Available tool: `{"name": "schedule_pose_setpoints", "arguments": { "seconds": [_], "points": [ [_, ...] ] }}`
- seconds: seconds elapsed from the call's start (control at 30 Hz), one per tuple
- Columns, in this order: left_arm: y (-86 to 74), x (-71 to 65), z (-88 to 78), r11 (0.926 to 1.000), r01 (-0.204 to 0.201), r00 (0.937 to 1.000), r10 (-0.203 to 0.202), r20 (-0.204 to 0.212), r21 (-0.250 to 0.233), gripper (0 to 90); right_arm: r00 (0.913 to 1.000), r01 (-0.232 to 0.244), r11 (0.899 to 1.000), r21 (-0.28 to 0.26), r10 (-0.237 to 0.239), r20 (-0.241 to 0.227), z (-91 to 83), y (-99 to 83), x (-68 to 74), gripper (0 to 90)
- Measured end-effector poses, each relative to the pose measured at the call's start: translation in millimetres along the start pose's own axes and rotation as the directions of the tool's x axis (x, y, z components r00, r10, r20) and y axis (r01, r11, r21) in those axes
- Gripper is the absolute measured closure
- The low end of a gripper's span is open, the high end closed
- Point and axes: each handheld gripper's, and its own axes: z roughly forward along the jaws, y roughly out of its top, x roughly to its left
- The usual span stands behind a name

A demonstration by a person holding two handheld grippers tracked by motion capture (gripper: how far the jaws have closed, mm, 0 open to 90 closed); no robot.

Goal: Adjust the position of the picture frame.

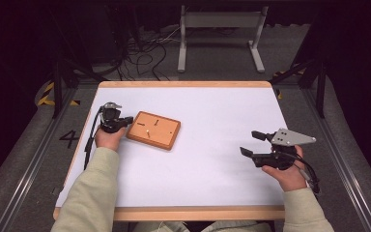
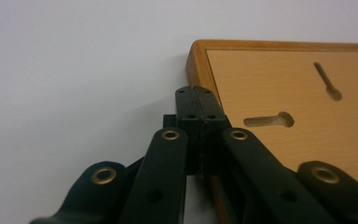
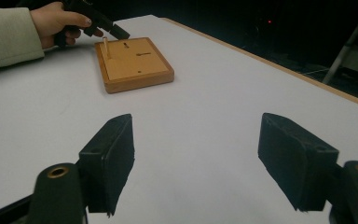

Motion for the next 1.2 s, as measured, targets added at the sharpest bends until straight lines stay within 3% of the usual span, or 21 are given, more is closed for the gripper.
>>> {"name": "schedule_pose_setpoints", "arguments": {
  "seconds": [0.17,0.27,0.37,0.73,0.83,0.9,0.93,0.97,1.0,1.03,1.1,1.2],
  "points": [
    [-2.1,2.3,2.9,0.9996,0.022,0.9986,-0.023,0.049,0.018,90.0,1.0,-0.003,1.0,0.002,0.003,-0.003,1.1,0.0,0.0,27.7],
    [-1.7,-4.0,4.8,0.9996,0.001,0.9972,-0.003,0.075,0.027,90.0,1.0,-0.002,1.0,0.002,0.002,-0.005,1.4,0.2,-0.4,27.7],
    [-0.9,-16.8,6.1,0.9975,-0.048,0.9927,0.042,0.113,0.052,90.0,0.9999,-0.008,1.0,-0.001,0.008,-0.01,2.4,1.0,-0.8,27.6],
    [-0.6,-47.0,12.7,0.9909,-0.113,0.9756,0.096,0.198,0.074,90.0,0.9998,-0.005,1.0,-0.003,0.005,-0.022,5.3,1.9,-1.4,27.6],
    [0.4,-55.8,15.4,0.9884,-0.132,0.9699,0.113,0.216,0.076,90.0,0.9997,-0.006,1.0,-0.002,0.006,-0.023,5.3,1.8,-1.4,27.6],
    [1.9,-70.6,19.2,0.9815,-0.173,0.9579,0.149,0.246,0.081,90.0,0.9997,-0.007,1.0,-0.001,0.007,-0.023,5.5,1.7,-1.6,27.6],
    [1.9,-70.6,19.2,0.9815,-0.173,0.9579,0.149,0.246,0.081,90.0,0.9997,-0.008,1.0,-0.001,0.008,-0.022,5.6,1.6,-1.6,27.6],
    [2.1,-76.6,20.1,0.9789,-0.185,0.9541,0.157,0.255,0.087,90.0,0.9997,-0.008,1.0,-0.001,0.008,-0.022,5.6,1.6,-1.6,27.6],
    [2.8,-88.2,22.3,0.9746,-0.207,0.9464,0.176,0.271,0.087,90.0,0.9997,-0.008,1.0,0.0,0.008,-0.023,5.6,1.5,-1.6,27.6],
    [2.8,-88.2,22.3,0.9746,-0.207,0.9464,0.176,0.271,0.087,90.0,0.9997,-0.008,1.0,0.0,0.008,-0.023,5.6,1.5,-1.6,27.6],
    [4.1,-98.1,24.1,0.9682,-0.235,0.9371,0.202,0.285,0.086,90.0,0.9997,-0.009,1.0,0.0,0.009,-0.023,5.7,1.5,-1.6,27.6],
    [4.5,-102.7,24.0,0.9659,-0.243,0.9373,0.211,0.277,0.089,90.0,0.9996,-0.012,1.0,0.002,0.012,-0.026,5.7,1.4,-1.3,27.8]
  ]
}}
